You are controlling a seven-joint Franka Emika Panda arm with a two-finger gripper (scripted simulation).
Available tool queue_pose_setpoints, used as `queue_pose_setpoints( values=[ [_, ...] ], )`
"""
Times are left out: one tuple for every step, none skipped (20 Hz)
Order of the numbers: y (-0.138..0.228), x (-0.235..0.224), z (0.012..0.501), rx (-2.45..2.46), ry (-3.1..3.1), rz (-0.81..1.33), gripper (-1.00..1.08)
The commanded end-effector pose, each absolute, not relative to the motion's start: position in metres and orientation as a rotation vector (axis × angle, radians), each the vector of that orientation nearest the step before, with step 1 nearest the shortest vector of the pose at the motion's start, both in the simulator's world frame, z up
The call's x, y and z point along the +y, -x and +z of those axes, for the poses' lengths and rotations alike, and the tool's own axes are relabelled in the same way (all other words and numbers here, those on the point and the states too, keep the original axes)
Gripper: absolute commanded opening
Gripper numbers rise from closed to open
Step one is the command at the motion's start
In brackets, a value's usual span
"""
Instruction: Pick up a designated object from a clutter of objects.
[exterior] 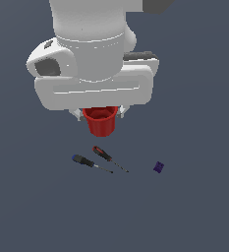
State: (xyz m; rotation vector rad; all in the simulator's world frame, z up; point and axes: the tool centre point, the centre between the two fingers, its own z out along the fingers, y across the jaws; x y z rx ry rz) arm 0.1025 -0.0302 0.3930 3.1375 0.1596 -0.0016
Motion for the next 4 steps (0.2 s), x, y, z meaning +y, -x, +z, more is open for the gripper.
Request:
queue_pose_setpoints(
  values=[
    [-0.1038, -0.0280, 0.3979, 0.158, -3.138, 0.000, -1.00],
    [-0.1041, -0.0276, 0.3985, 0.158, -3.138, 0.000, -1.00],
    [-0.1043, -0.0274, 0.3988, 0.158, -3.138, 0.000, -1.00],
    [-0.1043, -0.0274, 0.3989, 0.158, -3.138, 0.000, -1.00]
  ],
)
